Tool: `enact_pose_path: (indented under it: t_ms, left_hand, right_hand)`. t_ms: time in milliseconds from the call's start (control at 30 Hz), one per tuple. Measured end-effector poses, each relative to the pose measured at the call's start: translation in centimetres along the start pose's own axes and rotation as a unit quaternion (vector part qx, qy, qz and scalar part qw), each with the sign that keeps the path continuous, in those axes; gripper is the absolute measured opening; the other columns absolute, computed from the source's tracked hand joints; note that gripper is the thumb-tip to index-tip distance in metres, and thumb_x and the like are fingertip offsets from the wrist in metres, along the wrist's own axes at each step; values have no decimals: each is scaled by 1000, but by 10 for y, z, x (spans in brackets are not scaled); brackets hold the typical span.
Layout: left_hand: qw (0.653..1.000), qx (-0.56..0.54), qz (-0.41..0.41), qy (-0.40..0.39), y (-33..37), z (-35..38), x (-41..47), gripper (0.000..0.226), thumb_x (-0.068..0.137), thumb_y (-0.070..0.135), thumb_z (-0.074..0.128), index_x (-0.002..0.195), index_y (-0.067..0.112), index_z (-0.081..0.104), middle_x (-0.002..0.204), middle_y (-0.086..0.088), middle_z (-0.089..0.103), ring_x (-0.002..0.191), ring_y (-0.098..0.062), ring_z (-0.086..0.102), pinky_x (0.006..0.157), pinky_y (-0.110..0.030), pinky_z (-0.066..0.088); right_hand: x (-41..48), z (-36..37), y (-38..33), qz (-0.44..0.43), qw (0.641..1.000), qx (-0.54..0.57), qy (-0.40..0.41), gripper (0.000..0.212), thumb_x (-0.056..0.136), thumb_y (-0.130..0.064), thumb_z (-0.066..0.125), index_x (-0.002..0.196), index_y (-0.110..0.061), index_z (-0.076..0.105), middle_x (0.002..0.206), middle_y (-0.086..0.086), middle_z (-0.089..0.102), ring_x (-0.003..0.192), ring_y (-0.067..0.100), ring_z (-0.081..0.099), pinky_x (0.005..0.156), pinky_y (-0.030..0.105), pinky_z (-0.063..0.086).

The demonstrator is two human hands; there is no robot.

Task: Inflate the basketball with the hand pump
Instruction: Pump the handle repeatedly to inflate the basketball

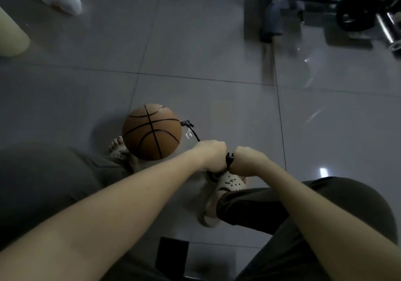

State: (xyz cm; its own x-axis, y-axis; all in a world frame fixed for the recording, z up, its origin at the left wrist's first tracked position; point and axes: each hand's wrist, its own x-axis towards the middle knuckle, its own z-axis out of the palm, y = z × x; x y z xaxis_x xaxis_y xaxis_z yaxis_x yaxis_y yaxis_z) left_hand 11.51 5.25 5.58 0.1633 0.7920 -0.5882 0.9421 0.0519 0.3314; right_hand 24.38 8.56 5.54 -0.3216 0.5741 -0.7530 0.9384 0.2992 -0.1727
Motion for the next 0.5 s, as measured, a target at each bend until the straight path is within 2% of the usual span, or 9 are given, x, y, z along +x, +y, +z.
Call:
enact_pose_path:
  t_ms: [100, 200, 267, 333, 400, 433, 500]
  left_hand:
    - [1000, -10, -18, -5, -10, 31, 8, 20, 90, 31, 60, 81, 17, 50, 88, -7, 58, 76, -30, 55, 66, -33, 39]
    - [1000, -11, -28, 1, -16, 47, 9, 21, 91, 28, 58, 76, 19, 46, 92, -9, 65, 79, -30, 58, 66, -33, 38]
    - [1000, 5, -17, -7, -14, 50, 0, 15, 93, 27, 57, 84, 16, 52, 102, -12, 68, 85, -32, 61, 68, -34, 40]
    - [999, 16, -3, -40, -12, 54, -13, 13, 94, 28, 58, 95, 15, 56, 107, -12, 67, 94, -33, 65, 70, -36, 43]
    - [997, 32, 8, -74, -12, 52, -29, 12, 94, 27, 60, 93, 16, 55, 102, -10, 68, 88, -30, 66, 67, -37, 49]
    - [996, 38, 13, -82, -10, 46, -37, 11, 93, 25, 60, 90, 16, 55, 96, -9, 67, 81, -28, 65, 64, -36, 50]
    - [996, 43, 22, -71, -5, 22, -54, 16, 91, 24, 62, 80, 17, 54, 80, -5, 63, 67, -23, 60, 55, -32, 46]
  right_hand:
    - [13, 25, 2, 9, 1000, -5, 13, 26, 88, -39, 56, 76, -16, 50, 77, 1, 58, 75, 26, 61, 63, 31, 46]
    - [15, 35, -1, 3, 999, -19, 30, 21, 90, -37, 54, 87, -16, 54, 90, 4, 63, 79, 27, 59, 67, 32, 46]
    - [8, 43, -4, 10, 999, -26, 28, 22, 91, -38, 54, 92, -16, 57, 96, 5, 64, 84, 27, 61, 71, 33, 48]
    - [-1, 57, -8, 22, 999, -27, -5, 29, 91, -39, 56, 107, -15, 62, 108, 6, 66, 96, 27, 64, 79, 35, 51]
    - [-16, 60, -15, 25, 998, -34, -49, 35, 90, -36, 59, 118, -16, 62, 118, 8, 64, 105, 28, 63, 89, 37, 52]
    - [-26, 53, -18, 13, 997, -37, -62, 34, 89, -35, 59, 116, -15, 63, 117, 8, 65, 104, 28, 63, 90, 38, 52]
    - [-46, 27, -23, -20, 997, -35, -60, 26, 89, -31, 60, 103, -10, 66, 98, 7, 68, 88, 28, 66, 81, 39, 55]
